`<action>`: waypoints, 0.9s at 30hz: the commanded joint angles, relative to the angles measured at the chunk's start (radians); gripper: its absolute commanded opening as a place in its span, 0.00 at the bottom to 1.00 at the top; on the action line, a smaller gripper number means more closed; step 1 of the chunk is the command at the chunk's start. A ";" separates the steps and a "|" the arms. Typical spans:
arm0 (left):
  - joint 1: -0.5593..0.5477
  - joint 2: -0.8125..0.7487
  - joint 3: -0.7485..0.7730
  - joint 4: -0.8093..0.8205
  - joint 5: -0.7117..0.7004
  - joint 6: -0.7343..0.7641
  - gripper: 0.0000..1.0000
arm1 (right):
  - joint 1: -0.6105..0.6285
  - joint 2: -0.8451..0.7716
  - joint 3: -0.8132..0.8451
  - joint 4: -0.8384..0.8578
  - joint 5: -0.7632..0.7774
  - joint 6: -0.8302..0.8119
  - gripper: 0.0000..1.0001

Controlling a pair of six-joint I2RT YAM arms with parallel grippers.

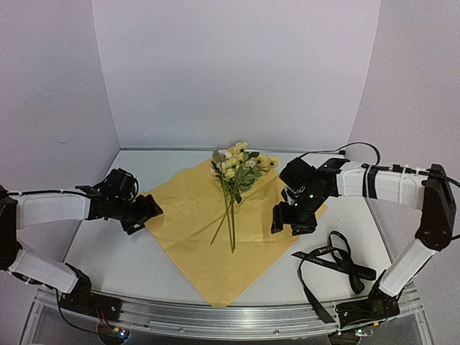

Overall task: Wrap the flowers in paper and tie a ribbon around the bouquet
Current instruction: Pick up the flattened wrapping paper from the center of the board.

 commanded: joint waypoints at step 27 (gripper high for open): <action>-0.150 0.130 -0.179 0.324 0.124 -0.365 0.11 | 0.088 0.082 0.147 -0.046 0.037 -0.160 0.71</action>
